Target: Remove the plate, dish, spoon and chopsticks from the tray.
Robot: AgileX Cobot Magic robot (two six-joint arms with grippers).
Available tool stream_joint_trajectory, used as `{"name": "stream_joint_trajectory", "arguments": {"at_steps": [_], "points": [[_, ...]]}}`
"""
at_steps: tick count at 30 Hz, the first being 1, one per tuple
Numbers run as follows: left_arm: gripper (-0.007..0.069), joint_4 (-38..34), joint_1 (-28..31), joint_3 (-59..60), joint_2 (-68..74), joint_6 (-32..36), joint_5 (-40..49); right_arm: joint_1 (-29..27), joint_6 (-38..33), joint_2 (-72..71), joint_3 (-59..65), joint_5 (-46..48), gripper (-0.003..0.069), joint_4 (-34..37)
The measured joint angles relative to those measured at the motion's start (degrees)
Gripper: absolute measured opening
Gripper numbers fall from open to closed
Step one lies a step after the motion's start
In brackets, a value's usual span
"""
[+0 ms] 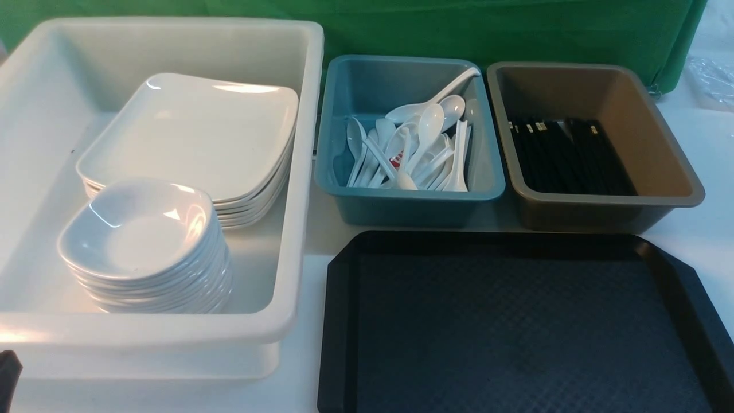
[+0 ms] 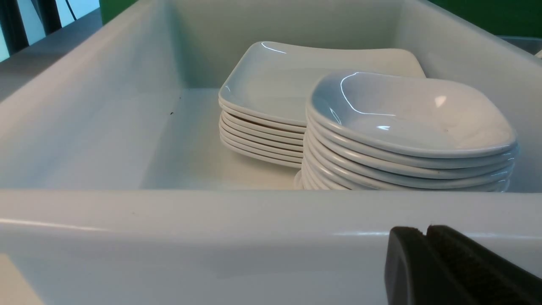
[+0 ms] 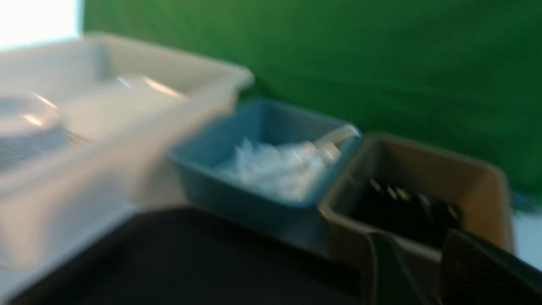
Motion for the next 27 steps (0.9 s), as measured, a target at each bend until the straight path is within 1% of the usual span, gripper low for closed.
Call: {"name": "stream_joint_trajectory", "arguments": {"at_steps": [3, 6, 10, 15, 21, 27], "points": [[0.0016, 0.0, 0.0, 0.0, 0.0, 0.0, 0.0, -7.0, -3.2, 0.1, 8.0, -0.8, 0.0237, -0.1], [0.0016, 0.0, 0.0, 0.0, 0.0, 0.0, 0.0, -11.5, -4.2, -1.0, 15.0, -1.5, 0.0237, -0.1], [0.0016, 0.0, 0.0, 0.0, 0.0, 0.0, 0.1, -15.7, -2.7, -4.9, 23.0, -2.4, 0.0237, -0.1], [0.0016, 0.1, 0.0, 0.0, 0.0, 0.0, -0.1, -17.4, -1.1, -11.2, 23.8, -3.0, 0.0237, -0.1], [0.0017, 0.2, 0.0, 0.0, 0.0, 0.1, 0.2, -17.4, -1.1, -11.4, 23.8, -2.8, 0.0237, -0.1], [0.0017, 0.2, 0.0, 0.0, 0.0, 0.1, 0.2, -19.1, -1.1, -11.4, 23.8, -2.8, 0.0237, -0.1]]}}
